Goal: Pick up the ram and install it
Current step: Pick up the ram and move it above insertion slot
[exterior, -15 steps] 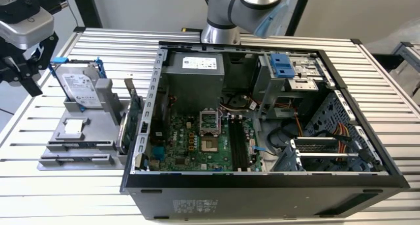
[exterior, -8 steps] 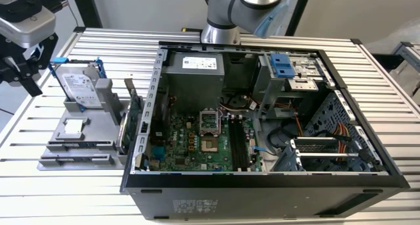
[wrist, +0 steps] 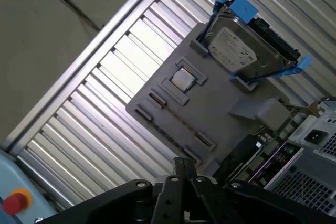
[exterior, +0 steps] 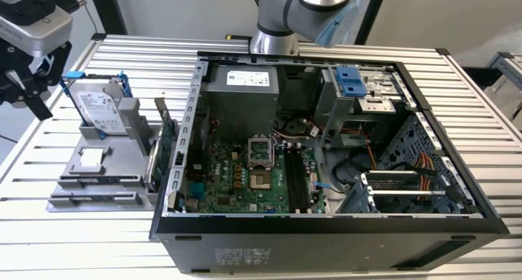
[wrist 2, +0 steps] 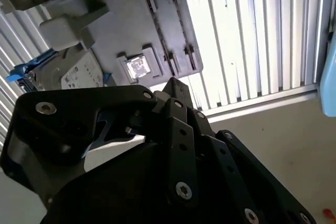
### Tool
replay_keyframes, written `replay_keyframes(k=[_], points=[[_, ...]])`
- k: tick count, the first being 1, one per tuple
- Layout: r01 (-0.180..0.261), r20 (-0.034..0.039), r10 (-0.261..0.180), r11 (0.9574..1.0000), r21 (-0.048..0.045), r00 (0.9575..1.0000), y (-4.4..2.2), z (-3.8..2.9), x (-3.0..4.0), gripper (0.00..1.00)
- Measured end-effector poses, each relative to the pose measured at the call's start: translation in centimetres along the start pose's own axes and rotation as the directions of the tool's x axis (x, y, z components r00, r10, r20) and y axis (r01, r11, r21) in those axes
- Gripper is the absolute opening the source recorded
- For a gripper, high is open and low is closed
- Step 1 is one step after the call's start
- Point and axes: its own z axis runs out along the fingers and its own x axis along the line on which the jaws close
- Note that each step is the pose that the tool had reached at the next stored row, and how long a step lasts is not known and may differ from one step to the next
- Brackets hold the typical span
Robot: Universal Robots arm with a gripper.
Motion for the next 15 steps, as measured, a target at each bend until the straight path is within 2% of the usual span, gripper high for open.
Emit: replay_keyframes(k=[7, 15], points=[[0.061, -0.0027, -0.061, 0.9982, 0.0002, 0.9981, 0.00, 0.00, 0.00, 0.00], [0.125, -0.0042, -0.125, 0.9922, 0.0016, 0.9922, 0.00, 0.00, 0.00, 0.00]])
